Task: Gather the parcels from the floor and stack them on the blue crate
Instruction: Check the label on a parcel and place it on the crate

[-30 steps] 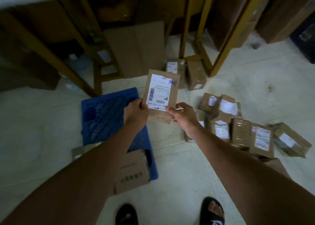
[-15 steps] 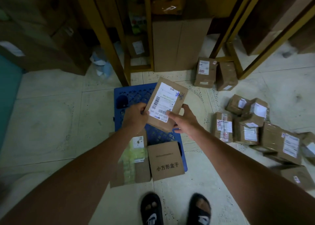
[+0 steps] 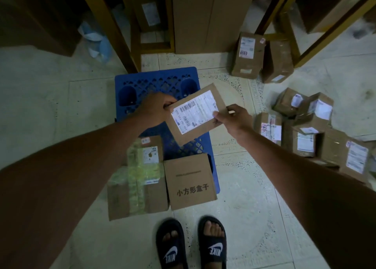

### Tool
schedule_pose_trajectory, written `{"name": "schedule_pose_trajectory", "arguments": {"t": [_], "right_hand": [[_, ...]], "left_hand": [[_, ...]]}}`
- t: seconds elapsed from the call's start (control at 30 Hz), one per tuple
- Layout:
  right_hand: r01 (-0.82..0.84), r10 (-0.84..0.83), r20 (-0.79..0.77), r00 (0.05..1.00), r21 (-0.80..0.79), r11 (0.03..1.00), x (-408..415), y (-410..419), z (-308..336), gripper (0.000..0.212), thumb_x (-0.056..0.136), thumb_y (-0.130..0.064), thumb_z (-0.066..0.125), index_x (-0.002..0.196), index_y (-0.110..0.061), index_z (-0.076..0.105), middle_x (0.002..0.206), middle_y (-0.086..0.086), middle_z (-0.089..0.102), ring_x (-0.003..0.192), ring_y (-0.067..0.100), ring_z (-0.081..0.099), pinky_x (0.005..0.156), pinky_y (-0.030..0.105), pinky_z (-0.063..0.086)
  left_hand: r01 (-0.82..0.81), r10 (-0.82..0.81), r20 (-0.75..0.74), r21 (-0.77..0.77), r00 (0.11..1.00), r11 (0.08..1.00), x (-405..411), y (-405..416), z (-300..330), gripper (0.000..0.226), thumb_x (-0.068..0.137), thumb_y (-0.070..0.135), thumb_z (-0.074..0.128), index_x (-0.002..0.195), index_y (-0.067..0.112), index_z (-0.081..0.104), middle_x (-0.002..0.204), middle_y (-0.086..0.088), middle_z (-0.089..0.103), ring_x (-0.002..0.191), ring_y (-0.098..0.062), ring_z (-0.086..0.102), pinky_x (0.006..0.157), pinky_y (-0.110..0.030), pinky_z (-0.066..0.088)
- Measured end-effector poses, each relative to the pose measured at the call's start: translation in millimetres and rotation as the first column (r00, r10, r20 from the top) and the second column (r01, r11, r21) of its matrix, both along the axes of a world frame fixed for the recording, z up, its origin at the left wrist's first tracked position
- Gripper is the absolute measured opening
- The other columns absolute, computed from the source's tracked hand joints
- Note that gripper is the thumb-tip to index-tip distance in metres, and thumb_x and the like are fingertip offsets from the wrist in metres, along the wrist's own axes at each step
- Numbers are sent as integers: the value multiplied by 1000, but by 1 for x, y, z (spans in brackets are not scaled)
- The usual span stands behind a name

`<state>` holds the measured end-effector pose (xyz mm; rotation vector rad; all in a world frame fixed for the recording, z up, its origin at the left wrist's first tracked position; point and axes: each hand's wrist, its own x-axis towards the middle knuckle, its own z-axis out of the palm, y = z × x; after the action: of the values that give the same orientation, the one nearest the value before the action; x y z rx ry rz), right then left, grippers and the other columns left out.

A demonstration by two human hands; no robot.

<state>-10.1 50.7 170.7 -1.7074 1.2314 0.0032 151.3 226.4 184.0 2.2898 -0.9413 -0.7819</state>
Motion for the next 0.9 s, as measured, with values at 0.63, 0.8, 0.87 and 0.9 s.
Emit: {"name": "schedule_pose_trajectory", "arguments": {"t": [0.63, 0.8, 0.87, 0.9], "right_hand": [[-218, 219, -157, 963, 25, 976, -30, 12, -143, 40, 72, -43, 81, 83, -6, 71, 87, 3, 68, 80, 17, 62, 56, 22, 44], [-211, 226, -133, 965, 115, 971, -35, 15, -149, 39, 69, -42, 84, 76, -9, 65, 90, 3, 73, 67, 12, 61, 46, 19, 36], [-200, 217, -115, 969, 138, 970, -36, 18, -151, 41, 69, -42, 84, 79, -6, 66, 90, 6, 75, 69, 15, 66, 46, 20, 37], [-197, 213, -110, 971, 143, 970, -35, 20, -150, 43, 70, -42, 84, 81, -4, 67, 89, 7, 75, 73, 17, 69, 47, 21, 39]], "left_hand": [[24, -21, -24, 119, 999, 993, -18, 4, -164, 29, 92, -1, 44, 105, 1, 70, 96, -17, 70, 85, -32, 65, 69, -35, 50], [29, -29, -6, 141, 1000, 990, -18, 6, -160, 27, 90, -2, 47, 108, -1, 68, 99, -20, 67, 86, -33, 64, 71, -39, 51], [24, -24, -4, 171, 1000, 985, -19, 6, -159, 27, 89, -4, 49, 110, -1, 66, 98, -19, 66, 79, -29, 60, 64, -32, 47], [20, -20, -4, 192, 1000, 981, -20, 7, -159, 27, 89, -3, 48, 111, 0, 65, 96, -17, 64, 72, -24, 57, 59, -28, 43]]}}
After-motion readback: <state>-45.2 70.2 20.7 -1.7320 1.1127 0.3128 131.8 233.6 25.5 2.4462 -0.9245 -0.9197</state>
